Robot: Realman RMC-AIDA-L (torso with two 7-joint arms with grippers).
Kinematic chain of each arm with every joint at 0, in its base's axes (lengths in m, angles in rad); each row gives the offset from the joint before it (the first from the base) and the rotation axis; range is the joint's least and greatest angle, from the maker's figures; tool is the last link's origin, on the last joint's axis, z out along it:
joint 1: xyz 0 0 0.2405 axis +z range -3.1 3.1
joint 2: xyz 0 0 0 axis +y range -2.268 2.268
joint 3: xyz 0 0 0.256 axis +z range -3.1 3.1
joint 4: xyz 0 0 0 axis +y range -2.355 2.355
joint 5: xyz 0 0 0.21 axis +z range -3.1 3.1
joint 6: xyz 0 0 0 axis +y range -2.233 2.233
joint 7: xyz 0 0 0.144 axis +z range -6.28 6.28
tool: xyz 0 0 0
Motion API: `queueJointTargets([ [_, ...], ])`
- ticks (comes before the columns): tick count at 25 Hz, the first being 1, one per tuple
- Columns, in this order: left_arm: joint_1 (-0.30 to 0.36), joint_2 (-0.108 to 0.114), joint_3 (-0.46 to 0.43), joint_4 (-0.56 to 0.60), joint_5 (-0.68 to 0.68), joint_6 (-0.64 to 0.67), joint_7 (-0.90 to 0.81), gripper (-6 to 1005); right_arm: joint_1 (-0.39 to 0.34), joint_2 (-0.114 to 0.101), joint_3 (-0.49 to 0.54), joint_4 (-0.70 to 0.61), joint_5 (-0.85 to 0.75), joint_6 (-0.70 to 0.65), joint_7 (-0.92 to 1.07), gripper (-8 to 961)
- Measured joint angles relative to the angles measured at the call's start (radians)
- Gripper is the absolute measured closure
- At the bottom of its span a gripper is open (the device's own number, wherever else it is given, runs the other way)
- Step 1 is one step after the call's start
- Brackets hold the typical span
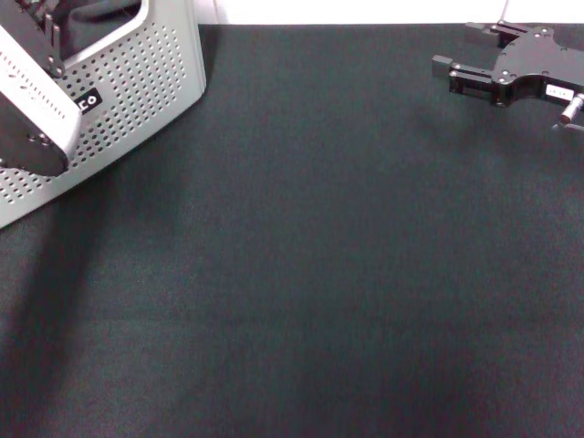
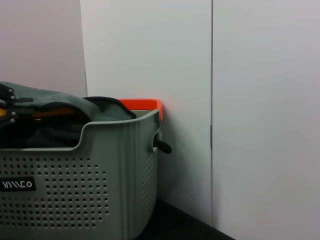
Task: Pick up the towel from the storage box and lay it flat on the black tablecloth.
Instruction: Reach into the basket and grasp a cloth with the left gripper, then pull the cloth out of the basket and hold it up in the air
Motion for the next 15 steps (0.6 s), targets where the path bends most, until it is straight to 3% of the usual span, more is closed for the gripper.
queueJointTargets([
  [6,-0.004,-0.001,0.0,0.003,-0.021,0.0,-0.013,923,0.0,0.0,0.0,0.0,0.0,0.0,0.0,266],
  [15,0.008,0.001,-0.022,0.059,-0.209,0.068,-0.054,963,0.0,0.0,0.0,0.0,0.0,-0.004,0.0,276],
])
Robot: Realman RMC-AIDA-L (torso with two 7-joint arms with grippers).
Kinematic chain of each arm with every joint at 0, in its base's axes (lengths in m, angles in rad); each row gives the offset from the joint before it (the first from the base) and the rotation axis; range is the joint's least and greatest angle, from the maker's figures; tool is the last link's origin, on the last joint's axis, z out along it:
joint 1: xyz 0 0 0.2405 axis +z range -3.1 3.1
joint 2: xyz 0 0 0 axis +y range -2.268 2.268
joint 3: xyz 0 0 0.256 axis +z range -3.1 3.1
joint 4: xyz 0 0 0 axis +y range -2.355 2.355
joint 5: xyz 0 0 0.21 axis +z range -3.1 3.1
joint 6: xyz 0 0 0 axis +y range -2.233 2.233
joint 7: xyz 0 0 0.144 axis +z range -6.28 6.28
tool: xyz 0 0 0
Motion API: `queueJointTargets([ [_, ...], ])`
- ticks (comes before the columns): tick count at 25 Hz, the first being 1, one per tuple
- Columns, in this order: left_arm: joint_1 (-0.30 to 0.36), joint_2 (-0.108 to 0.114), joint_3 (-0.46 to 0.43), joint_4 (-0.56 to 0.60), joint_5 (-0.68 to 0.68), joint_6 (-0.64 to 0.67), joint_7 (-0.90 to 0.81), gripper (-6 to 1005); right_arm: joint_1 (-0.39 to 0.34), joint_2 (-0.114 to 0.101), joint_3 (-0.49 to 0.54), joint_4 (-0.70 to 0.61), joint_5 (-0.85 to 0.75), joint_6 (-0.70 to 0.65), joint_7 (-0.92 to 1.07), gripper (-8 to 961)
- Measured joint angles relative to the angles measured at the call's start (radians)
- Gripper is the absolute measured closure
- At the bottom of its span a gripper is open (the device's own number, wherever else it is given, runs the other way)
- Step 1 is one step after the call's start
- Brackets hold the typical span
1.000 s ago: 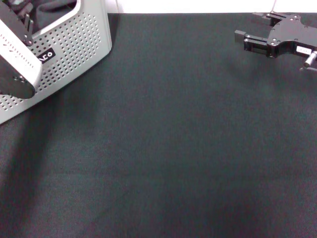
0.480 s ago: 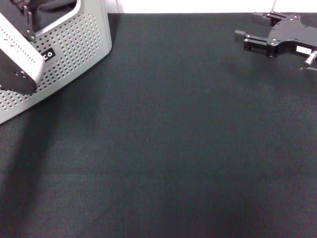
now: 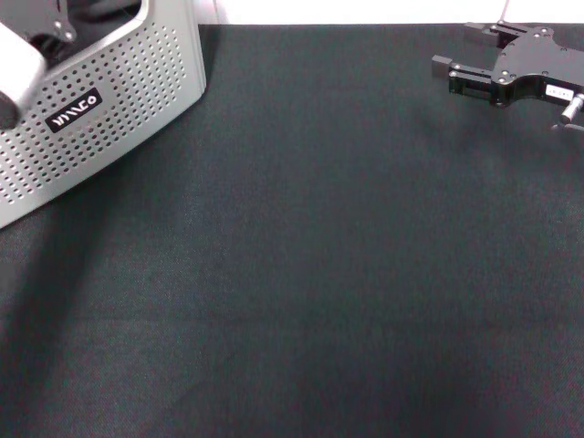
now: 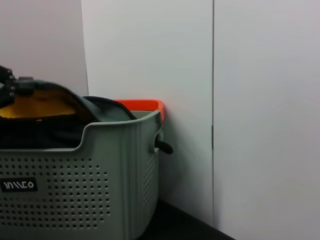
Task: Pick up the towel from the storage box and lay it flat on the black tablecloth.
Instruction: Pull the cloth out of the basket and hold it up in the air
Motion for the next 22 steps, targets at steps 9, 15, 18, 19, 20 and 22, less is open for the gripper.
queueJointTargets([
  [9,0.027,0.001,-0.215,-0.004,-0.458,0.423,-0.024,963,-0.005,0.0,0.0,0.0,0.0,-0.002,0.0,286],
  [15,0.003,0.002,-0.415,-0.103,-0.504,0.805,-0.292,963,-0.002,0.0,0.0,0.0,0.0,-0.003,0.0,292],
  [18,-0.027,0.002,-0.506,-0.166,-0.505,0.989,-0.399,963,0.0,0.0,0.0,0.0,0.0,-0.004,0.0,295],
  [19,-0.031,0.002,-0.517,-0.173,-0.505,1.012,-0.413,963,0.0,0.0,0.0,0.0,0.0,-0.005,0.0,297],
  [20,-0.039,0.002,-0.536,-0.185,-0.506,1.058,-0.44,963,0.0,0.0,0.0,0.0,0.0,-0.006,0.0,298],
  [22,-0.051,0.002,-0.565,-0.201,-0.506,1.135,-0.483,963,0.0,0.0,-0.001,0.0,0.0,-0.009,0.0,300],
])
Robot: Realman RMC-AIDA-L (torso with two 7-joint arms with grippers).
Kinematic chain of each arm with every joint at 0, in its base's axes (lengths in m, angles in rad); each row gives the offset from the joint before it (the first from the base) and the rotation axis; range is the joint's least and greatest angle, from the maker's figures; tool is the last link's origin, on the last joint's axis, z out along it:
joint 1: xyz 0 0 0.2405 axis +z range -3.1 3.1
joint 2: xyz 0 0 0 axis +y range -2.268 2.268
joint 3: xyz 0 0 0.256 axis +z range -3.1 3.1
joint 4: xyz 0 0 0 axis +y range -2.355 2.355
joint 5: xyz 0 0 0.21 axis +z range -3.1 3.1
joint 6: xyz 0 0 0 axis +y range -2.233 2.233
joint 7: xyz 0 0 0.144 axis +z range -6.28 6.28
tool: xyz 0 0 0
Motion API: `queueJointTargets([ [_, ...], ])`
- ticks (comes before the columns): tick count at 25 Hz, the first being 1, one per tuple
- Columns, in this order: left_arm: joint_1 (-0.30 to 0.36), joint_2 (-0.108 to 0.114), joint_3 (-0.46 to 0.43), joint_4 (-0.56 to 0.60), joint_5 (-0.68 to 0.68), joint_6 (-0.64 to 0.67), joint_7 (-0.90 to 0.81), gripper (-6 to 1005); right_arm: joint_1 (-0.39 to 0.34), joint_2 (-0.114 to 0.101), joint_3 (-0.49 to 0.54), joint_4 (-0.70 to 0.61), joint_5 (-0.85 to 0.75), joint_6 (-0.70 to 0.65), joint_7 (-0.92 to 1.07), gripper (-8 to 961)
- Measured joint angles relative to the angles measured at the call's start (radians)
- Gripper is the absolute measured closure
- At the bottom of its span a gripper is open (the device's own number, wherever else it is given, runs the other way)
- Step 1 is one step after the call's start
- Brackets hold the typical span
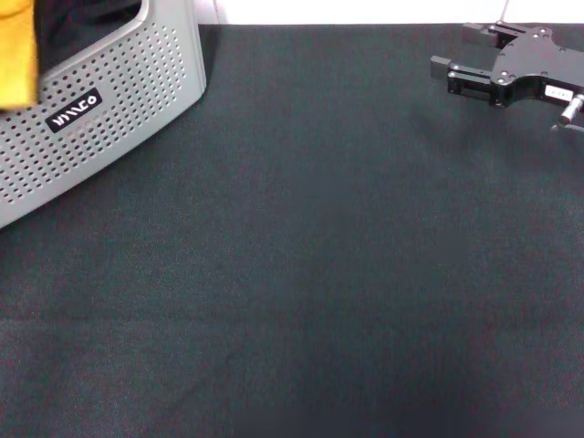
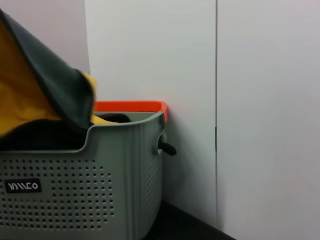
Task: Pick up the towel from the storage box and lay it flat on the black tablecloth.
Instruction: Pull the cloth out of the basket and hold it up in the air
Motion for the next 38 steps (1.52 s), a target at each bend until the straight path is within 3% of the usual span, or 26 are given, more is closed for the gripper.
queueJointTargets([
  [13,-0.045,0.0,-0.09,-0.049,-0.057,0.315,-0.143,962,0.002,0.006,-0.024,0.002,0.0,-0.043,-0.007,314],
  [20,-0.06,0.0,-0.11,-0.06,-0.085,0.363,-0.164,962,0.0,0.006,-0.035,0.005,0.0,-0.122,-0.021,321],
  [32,-0.094,-0.002,-0.116,-0.1,-0.08,0.362,-0.148,962,-0.003,0.006,-0.055,0.003,0.049,-0.409,-0.137,334],
  [38,-0.157,-0.003,-0.116,-0.185,-0.081,0.362,-0.104,962,0.006,0.006,-0.26,0.013,0.204,-0.446,-0.197,341],
])
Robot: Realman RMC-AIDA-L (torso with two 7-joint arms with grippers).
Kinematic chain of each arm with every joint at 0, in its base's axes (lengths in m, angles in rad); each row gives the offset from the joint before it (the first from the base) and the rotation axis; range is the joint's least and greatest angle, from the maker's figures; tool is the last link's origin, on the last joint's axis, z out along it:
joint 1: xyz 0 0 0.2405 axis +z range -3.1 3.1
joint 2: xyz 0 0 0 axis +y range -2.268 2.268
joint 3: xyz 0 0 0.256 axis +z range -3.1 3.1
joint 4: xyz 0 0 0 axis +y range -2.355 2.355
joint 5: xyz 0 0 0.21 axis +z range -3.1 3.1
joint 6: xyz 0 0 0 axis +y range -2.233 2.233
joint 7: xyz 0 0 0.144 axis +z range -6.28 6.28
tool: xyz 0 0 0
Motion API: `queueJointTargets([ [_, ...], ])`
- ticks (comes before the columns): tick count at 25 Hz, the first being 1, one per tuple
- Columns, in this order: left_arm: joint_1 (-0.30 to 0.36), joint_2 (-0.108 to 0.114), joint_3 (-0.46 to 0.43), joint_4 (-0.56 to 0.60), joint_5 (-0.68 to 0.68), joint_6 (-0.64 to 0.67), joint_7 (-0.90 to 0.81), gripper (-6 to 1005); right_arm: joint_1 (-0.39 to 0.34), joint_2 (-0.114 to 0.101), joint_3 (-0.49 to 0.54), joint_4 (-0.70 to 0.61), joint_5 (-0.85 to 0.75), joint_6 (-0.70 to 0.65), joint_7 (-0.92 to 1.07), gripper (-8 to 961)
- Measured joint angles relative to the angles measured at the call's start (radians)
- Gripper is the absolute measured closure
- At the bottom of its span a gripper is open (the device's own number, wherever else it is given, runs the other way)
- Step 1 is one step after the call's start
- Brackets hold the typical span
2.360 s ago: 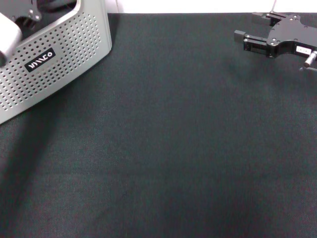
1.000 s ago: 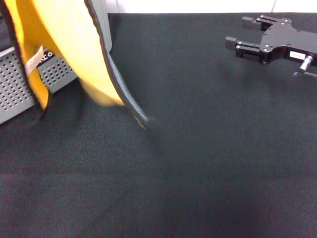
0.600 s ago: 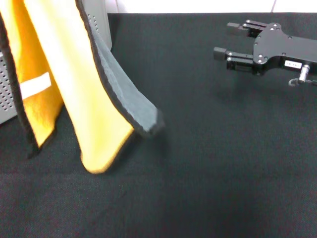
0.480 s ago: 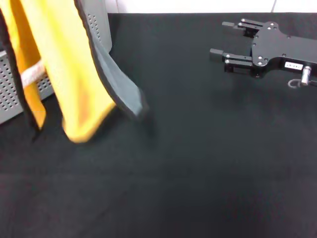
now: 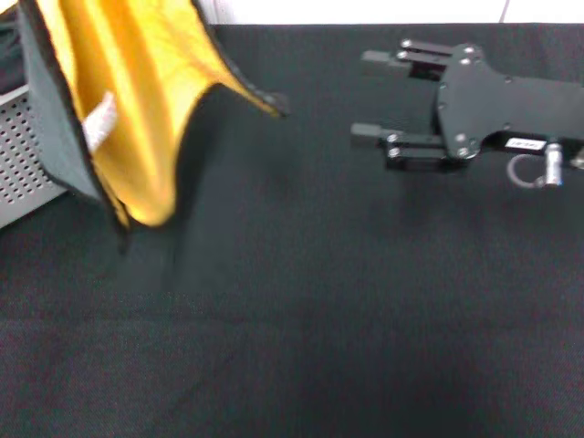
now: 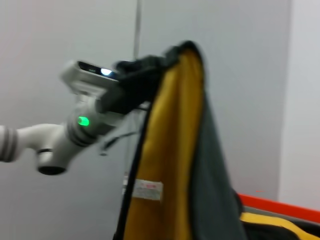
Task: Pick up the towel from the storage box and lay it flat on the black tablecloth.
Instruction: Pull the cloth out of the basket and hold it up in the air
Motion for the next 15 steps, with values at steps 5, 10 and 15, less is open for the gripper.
queueJointTargets([
  [5,-0.032,0.001,0.0,-0.047,-0.007,0.0,0.021,962,0.0,0.0,-0.285,-0.009,0.242,0.11,-0.05,346],
  [10,-0.037,0.0,0.006,-0.052,-0.007,0.005,0.026,962,-0.006,0.0,-0.494,-0.036,0.43,0.217,-0.112,351],
  [15,-0.037,-0.001,0.007,-0.056,-0.01,0.037,0.026,962,-0.028,0.0,-0.587,-0.109,0.498,0.281,-0.126,357],
])
